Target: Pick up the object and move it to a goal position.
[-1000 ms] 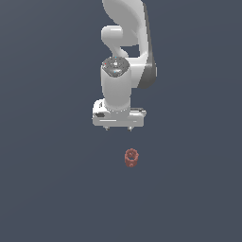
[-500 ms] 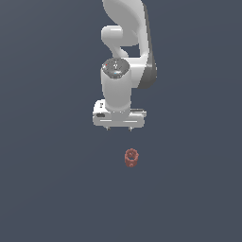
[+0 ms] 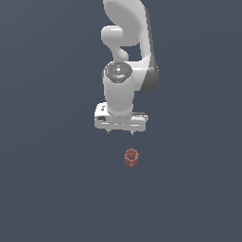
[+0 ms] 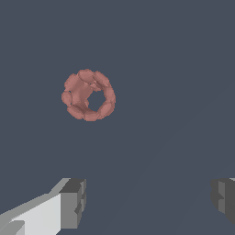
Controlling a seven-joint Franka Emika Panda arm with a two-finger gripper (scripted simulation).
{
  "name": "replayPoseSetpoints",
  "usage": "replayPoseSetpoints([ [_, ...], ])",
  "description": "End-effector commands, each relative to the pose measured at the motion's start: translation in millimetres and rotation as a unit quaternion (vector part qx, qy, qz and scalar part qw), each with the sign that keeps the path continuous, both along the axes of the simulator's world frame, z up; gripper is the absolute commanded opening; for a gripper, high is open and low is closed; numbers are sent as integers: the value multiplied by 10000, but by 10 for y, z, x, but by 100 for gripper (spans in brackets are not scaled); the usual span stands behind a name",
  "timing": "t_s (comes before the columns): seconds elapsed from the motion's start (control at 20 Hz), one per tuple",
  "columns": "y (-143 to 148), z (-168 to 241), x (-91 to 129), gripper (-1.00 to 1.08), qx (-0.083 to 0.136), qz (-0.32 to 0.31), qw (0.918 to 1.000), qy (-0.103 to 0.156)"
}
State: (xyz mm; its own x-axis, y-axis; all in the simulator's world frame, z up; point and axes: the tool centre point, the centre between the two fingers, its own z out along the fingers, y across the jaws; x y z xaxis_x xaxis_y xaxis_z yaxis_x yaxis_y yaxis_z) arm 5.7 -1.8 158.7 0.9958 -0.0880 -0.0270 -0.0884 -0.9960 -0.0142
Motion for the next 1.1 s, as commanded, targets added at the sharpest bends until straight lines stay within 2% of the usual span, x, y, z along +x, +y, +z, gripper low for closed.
replayPoseSetpoints([
  [0.0, 42, -33, 76, 100, -10, -92, 10000, -8],
  [0.6, 368, -304, 595, 100, -76, -793, 9968, -87],
  [1.05, 496, -416, 754, 100, -95, -1039, 9945, -118],
])
